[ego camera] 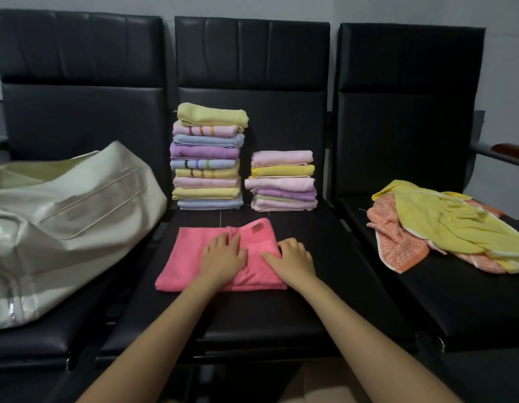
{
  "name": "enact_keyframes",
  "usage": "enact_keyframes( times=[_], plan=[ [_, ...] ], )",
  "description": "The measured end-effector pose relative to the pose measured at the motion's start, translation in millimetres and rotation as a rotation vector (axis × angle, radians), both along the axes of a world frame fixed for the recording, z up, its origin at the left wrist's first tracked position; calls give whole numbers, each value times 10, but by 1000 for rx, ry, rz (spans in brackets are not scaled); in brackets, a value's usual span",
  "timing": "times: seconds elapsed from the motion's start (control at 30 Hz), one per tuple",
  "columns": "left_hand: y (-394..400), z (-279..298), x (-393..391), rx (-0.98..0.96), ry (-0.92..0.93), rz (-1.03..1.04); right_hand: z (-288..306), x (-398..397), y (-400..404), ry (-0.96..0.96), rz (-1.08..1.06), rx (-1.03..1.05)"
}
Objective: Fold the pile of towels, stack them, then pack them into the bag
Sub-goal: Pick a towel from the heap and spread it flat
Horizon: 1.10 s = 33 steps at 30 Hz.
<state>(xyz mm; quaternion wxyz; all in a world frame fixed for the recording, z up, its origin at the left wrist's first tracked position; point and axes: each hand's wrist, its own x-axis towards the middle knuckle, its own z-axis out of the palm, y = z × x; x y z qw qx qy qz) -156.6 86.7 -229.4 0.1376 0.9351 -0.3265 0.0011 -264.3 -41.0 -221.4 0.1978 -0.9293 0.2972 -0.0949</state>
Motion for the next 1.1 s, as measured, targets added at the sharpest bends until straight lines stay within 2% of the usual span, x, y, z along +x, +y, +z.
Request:
enact_keyframes(
  times=[0.07, 0.13, 0.2, 0.27, 0.33, 0.43, 0.5, 0.57, 0.63, 0.73, 0.8, 0.93, 1.0, 1.1],
  plan=[
    [12, 22, 30, -116, 45, -30, 35, 19, 9, 11, -27, 65],
    [68, 45, 22, -363, 149, -62, 61, -1, 3, 21, -35, 143],
    [148, 82, -18, -560, 238, -78, 103, -44, -31, -85, -62, 372],
    [210, 133, -33, -617, 264, -80, 233, -103, -48, -240, -80, 648],
    [254, 180, -21, -651, 298, -63, 457, -149, -62, -334, -127, 783],
    [246, 202, 30, -819, 506, 62, 765, -146, -47, -401, -131, 810],
    [220, 183, 25, -978, 739, 146, 876, -110, 49, -370, -84, 760],
    [229, 143, 2, -1072, 861, 170, 890, -72, 201, -316, 13, 761],
    [253, 92, -27, -1070, 855, 153, 835, -27, 356, -241, 94, 813],
    [315, 85, -76, -887, 665, 151, 625, 88, 473, -218, 141, 845],
    [373, 85, -87, -830, 623, 84, 470, 157, 455, -281, 156, 669],
    [397, 88, -74, -933, 612, 101, 232, 164, 369, -379, 136, 289],
    [387, 69, -99, -898, 480, 118, 119, 129, 346, -338, 117, 225],
    [347, 33, -134, -744, 296, 118, 11, 132, 334, -275, 16, 251]
  ],
)
